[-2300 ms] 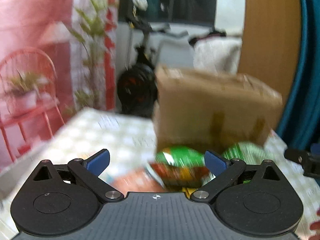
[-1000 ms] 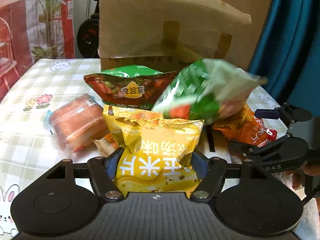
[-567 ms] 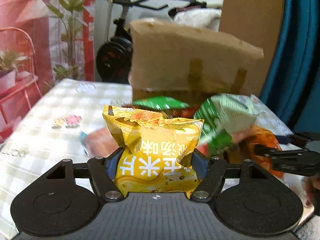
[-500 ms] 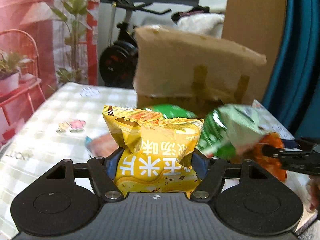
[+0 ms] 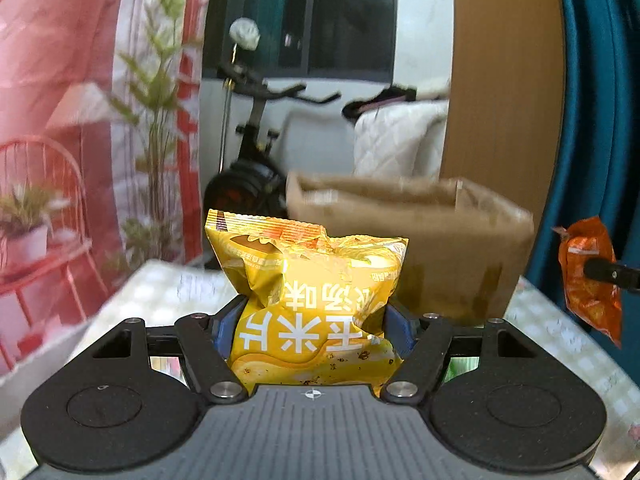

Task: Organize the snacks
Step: 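Carry both bags into the box and open both tools to drop them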

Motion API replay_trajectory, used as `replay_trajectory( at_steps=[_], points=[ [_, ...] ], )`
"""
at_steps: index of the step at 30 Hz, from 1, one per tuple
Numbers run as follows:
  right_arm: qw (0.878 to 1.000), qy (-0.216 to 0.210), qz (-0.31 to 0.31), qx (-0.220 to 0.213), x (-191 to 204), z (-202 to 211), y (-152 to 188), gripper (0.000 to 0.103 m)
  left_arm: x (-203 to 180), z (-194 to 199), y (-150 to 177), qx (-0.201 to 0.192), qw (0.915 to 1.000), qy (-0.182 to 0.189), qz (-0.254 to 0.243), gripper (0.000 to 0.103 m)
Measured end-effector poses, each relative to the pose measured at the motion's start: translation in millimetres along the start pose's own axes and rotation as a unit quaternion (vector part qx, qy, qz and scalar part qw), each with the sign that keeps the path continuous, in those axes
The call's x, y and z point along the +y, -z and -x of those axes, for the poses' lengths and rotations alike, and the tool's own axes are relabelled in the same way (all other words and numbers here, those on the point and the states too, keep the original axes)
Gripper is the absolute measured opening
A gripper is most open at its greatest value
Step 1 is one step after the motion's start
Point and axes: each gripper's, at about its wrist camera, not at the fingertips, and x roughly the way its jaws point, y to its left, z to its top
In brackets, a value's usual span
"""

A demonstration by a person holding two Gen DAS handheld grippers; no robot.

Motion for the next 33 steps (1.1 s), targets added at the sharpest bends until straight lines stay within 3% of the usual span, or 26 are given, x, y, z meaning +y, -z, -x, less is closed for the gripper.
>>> replay_trajectory(
  at_steps=[10, 14, 18, 24, 27, 28, 30, 33],
  points=[
    [0.994, -0.042, 0.065, -0.079, 23, -38, -82, 0.053, -13, -46, -97, -0.051, 0.9981, 0.022, -0.029, 0.074],
    [0.992, -0.063, 0.067, -0.082, 27, -84, -95, 0.053, -29, -91, -128, -0.048, 0.9973, 0.031, -0.046, 0.074],
    [0.994, -0.066, 0.043, -0.075, 26, -126, -97, 0.053, -49, -139, -143, -0.025, 0.9962, 0.015, -0.082, 0.074],
    [0.996, -0.074, -0.03, -0.045, 5, -160, -93, 0.054, -43, -188, -144, 0.011, 0.9997, 0.016, -0.016, 0.076],
    [0.997, -0.062, -0.039, -0.026, -1, -168, -89, 0.061, -39, -202, -139, 0.029, 0.9994, 0.014, -0.009, 0.081],
    [0.997, -0.06, -0.038, -0.022, -2, -168, -87, 0.074, -38, -201, -135, 0.03, 0.9994, 0.009, -0.015, 0.083],
    [0.997, -0.059, -0.034, -0.025, -2, -164, -85, 0.09, -37, -196, -130, 0.028, 0.9991, 0.008, -0.031, 0.084],
    [0.998, -0.058, -0.02, -0.029, -3, -152, -83, 0.096, -30, -181, -125, 0.025, 0.9985, 0.008, -0.048, 0.084]
  ],
)
